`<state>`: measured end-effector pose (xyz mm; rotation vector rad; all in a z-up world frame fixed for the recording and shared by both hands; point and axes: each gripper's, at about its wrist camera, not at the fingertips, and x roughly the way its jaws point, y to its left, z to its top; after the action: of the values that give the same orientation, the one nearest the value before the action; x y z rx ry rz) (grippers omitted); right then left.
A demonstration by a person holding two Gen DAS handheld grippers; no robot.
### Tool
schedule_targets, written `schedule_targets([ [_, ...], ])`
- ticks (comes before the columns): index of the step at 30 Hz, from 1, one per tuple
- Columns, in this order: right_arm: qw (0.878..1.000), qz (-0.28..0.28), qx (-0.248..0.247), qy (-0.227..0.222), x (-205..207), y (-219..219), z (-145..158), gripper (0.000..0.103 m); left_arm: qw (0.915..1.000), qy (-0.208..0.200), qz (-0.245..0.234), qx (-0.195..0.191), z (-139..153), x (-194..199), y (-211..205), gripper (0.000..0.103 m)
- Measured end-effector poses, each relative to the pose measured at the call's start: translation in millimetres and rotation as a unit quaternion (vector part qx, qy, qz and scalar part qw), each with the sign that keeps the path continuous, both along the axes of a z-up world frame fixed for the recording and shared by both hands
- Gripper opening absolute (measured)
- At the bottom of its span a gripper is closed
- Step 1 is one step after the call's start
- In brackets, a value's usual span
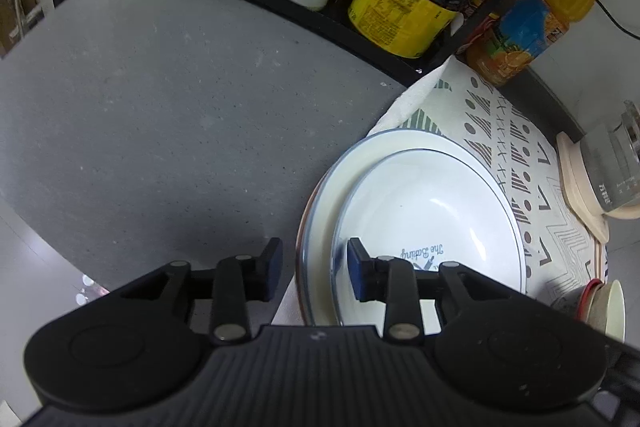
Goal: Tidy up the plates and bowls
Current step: 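Lower the 'BAKERY' plate onto the stack and open both grippers, then move both grippers to the rim of the red bowl stack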
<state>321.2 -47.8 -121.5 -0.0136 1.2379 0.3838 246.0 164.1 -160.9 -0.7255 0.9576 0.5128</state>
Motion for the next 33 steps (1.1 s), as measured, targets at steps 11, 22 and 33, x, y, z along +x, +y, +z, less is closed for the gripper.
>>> schedule_targets([
  [11, 0.996, 0.001, 0.070, -0.061, -15, -24, 61, 0.079, 0.9982, -0.032, -0.035, 0.036, 43, -1, -21, 0.071],
  [22, 0.989, -0.066, 0.062, -0.115, -24, -82, 99, 0.100, 0.9935, -0.042, -0.100, 0.032, 59, 21, -64, 0.081],
  [33, 0.982, -0.124, 0.036, -0.138, -38, -130, 112, 0.103, 0.9812, -0.051, -0.184, 0.029, 67, 45, -118, 0.084],
])
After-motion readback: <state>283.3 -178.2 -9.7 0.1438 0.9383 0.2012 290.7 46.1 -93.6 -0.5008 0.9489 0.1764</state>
